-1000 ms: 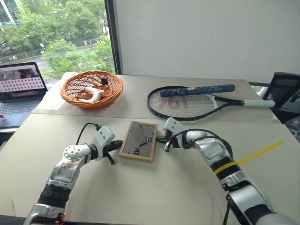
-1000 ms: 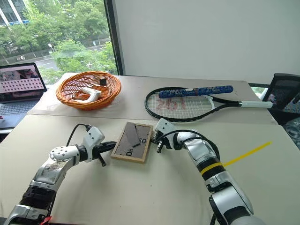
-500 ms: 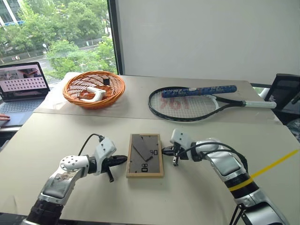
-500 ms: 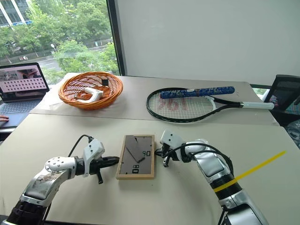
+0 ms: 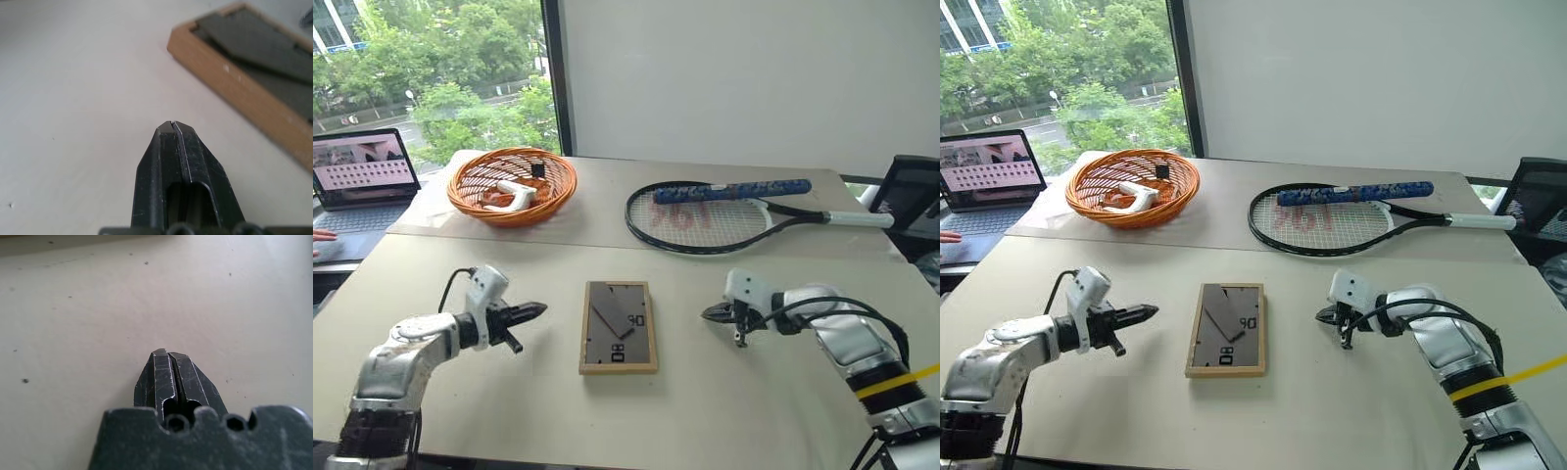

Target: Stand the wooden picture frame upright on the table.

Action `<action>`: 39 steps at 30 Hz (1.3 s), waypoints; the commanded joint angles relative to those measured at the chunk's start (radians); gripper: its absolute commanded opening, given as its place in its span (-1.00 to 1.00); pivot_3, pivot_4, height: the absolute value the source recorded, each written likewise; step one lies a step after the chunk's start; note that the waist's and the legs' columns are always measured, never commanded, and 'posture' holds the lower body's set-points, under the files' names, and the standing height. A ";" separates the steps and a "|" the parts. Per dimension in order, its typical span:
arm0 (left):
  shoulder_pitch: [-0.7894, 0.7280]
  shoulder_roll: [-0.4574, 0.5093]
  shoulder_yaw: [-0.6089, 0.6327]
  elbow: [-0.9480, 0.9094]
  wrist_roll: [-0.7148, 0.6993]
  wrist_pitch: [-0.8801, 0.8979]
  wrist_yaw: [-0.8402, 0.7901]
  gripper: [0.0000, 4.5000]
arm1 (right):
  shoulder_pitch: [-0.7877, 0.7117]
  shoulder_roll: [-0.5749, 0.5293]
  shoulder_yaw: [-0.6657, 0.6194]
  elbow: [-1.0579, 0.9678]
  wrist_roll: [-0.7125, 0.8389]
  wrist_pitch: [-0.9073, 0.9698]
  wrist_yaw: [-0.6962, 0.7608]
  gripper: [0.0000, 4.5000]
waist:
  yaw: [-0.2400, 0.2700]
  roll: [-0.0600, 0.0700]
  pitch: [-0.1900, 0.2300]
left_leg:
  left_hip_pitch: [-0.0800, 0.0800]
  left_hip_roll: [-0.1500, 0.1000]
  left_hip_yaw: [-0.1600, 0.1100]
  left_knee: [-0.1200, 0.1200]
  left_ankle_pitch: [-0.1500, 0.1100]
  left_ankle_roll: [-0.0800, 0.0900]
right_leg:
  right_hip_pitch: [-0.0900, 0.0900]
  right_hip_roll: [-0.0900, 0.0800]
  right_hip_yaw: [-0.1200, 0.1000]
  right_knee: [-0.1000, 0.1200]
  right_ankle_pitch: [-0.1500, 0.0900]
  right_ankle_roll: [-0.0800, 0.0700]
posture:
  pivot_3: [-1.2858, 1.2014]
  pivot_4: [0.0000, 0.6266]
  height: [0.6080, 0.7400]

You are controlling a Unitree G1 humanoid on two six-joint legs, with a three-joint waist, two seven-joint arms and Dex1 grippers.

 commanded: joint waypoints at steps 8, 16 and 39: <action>-0.061 0.042 0.130 -0.061 -0.407 0.657 0.025 -0.53 | 0.020 0.026 -0.015 -0.068 0.010 -0.277 0.049 -1.00 | -0.017 0.000 0.000 | 0.000 0.000 -0.002 0.000 0.000 0.000 | 0.000 0.000 -0.001 0.001 0.001 -0.001 | 0.03 -0.52 0.74; -0.049 -0.052 0.066 0.008 -0.475 0.747 0.229 0.69 | 0.005 0.067 0.050 0.090 -0.113 -0.472 -0.001 -1.00 | -0.021 0.000 0.000 | 0.000 -0.001 -0.003 0.000 0.000 0.000 | 0.001 0.000 -0.002 0.001 0.001 -0.002 | 0.03 -0.52 0.74; -0.086 -0.350 0.079 0.031 -0.637 0.747 0.588 0.97 | 0.010 0.193 0.095 0.099 -0.151 -0.509 -0.040 -1.00 | 0.001 0.003 -0.002 | 0.011 -0.003 -0.010 0.001 0.001 -0.002 | 0.018 -0.001 -0.006 -0.003 0.001 -0.002 | 0.03 -0.52 0.74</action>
